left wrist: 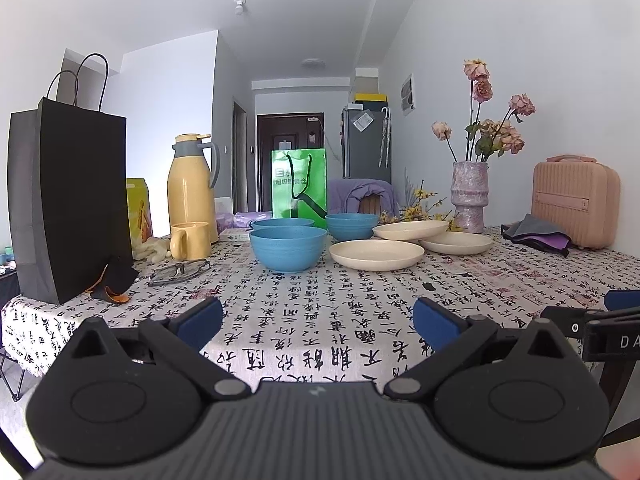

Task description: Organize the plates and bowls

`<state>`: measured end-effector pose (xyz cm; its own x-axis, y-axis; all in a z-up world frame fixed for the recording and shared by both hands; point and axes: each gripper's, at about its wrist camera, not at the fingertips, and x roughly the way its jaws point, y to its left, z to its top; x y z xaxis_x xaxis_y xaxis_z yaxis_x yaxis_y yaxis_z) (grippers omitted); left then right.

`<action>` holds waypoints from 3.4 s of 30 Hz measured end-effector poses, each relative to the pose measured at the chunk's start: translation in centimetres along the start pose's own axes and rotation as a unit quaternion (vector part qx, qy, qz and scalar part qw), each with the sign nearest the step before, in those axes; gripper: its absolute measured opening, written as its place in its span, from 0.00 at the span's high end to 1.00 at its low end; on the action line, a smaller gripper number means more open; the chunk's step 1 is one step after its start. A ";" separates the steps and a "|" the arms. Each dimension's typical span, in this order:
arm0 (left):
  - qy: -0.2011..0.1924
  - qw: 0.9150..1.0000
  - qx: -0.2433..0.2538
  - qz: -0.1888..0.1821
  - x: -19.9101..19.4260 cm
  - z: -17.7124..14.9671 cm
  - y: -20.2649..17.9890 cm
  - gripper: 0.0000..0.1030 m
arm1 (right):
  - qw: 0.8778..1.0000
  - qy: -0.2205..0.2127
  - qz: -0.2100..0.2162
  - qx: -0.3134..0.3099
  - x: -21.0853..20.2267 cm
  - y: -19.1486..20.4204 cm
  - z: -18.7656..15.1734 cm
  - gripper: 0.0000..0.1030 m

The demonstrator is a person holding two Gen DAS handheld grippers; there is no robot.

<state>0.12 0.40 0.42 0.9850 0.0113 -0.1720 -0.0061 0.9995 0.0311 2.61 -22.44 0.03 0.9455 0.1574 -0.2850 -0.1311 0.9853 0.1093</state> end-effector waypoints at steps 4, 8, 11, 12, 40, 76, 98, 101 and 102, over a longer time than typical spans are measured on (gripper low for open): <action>-0.004 1.000 0.005 -0.001 0.0 0.1 0.0 0.00 | 1.000 -0.003 0.003 0.000 0.1 0.1 0.2 0.00; -0.001 1.000 0.004 0.000 -0.1 -0.1 0.3 0.00 | 1.000 0.000 0.008 -0.003 0.1 0.4 0.2 0.00; -0.004 1.000 0.003 0.001 -0.4 -0.1 0.3 0.00 | 1.000 -0.005 0.011 -0.007 -0.1 0.6 0.2 0.00; -0.005 1.000 0.003 0.000 -0.4 -0.1 0.2 0.00 | 1.000 -0.006 0.011 -0.009 -0.2 0.7 0.2 0.00; -0.002 1.000 0.009 -0.002 -0.3 -0.2 0.2 0.00 | 1.000 -0.003 0.010 0.000 0.1 0.4 0.2 0.00; 0.021 0.999 -0.014 -0.023 14.0 5.4 -0.4 0.00 | 1.000 -0.028 -0.007 -0.003 10.5 -2.9 5.9 0.00; 0.097 0.992 -0.025 -0.079 38.8 12.8 -7.0 0.00 | 0.996 0.067 0.010 0.051 34.0 -14.1 17.0 0.11; 0.121 0.987 -0.032 -0.096 42.9 13.6 -8.0 0.00 | 0.994 0.088 0.018 0.069 38.1 -16.2 18.2 0.13; 0.135 0.984 -0.041 -0.107 44.3 13.8 -8.3 0.00 | 0.992 0.095 0.018 0.077 39.6 -16.8 18.7 0.13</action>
<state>46.23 -7.76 6.12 0.8837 -0.2033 -0.4215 0.1721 0.9788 -0.1112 47.78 -33.99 4.69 0.8659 0.2166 -0.4510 -0.1034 0.9594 0.2623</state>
